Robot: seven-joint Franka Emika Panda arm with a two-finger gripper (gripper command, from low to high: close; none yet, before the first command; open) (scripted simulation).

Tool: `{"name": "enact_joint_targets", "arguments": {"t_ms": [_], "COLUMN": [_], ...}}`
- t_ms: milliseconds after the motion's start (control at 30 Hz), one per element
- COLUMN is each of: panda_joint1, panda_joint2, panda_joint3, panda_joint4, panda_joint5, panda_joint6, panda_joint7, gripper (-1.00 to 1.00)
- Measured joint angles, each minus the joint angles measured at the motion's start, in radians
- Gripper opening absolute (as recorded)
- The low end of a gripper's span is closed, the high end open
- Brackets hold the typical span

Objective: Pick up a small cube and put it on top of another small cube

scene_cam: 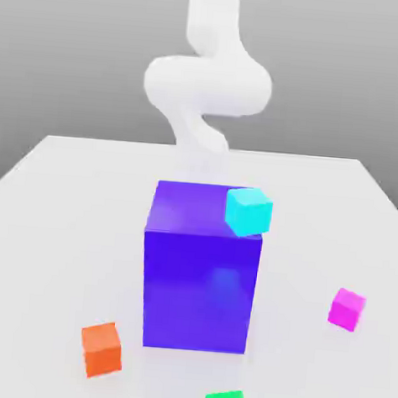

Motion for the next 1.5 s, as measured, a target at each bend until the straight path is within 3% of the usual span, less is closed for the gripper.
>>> {"name": "enact_joint_targets", "arguments": {"t_ms": [700,800,933,967,1200,1400,1500], "panda_joint1": [0.344,0.392,0.527,0.546,0.542,0.440,0.372], "panda_joint2": [0.770,0.881,1.025,1.043,1.040,0.843,0.836], "panda_joint3": [0.327,0.276,0.118,0.096,0.100,0.245,0.195], "panda_joint4": [-0.374,-0.374,-0.344,-0.340,-0.341,-0.386,-0.314], "panda_joint5": [-0.107,-0.195,-0.303,-0.317,-0.319,-0.125,-0.075], "panda_joint6": [0.453,0.528,0.640,0.655,0.652,0.503,0.426], "panda_joint7": [-0.117,-0.059,0.022,0.033,0.035,-0.112,-0.121], "gripper": [0.00,0.00,0.00,-1.00,-1.00,-1.00,-1.00]}}
